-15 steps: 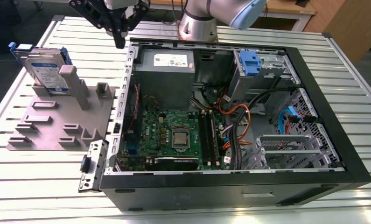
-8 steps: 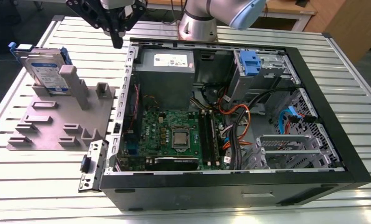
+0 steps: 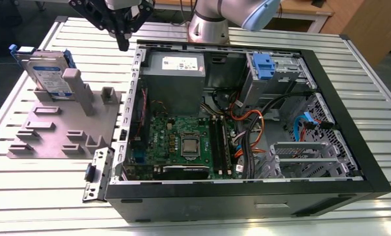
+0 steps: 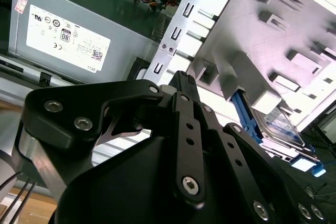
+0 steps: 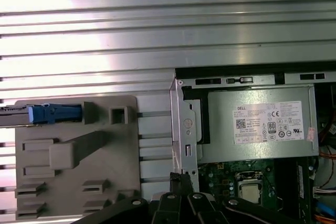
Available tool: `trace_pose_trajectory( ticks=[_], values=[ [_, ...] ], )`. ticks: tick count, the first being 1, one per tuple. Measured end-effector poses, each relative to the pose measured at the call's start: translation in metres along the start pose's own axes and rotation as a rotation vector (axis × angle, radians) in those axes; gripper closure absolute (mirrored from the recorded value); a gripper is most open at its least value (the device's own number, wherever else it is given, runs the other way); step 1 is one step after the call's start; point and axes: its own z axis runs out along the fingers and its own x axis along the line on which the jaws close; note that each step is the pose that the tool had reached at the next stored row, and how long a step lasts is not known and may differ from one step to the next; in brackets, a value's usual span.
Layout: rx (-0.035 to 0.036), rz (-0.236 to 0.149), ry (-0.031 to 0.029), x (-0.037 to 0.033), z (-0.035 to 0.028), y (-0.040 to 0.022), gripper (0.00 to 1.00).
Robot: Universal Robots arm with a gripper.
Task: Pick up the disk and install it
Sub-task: 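Reach for the disk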
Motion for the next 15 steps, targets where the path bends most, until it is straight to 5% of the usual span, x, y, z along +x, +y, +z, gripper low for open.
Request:
trace_pose_trajectory(
  ticks=[15],
  values=[
    [0.0000, 0.000, 0.0000, 0.0174, -0.0003, 0.0008, 0.89]
  ],
)
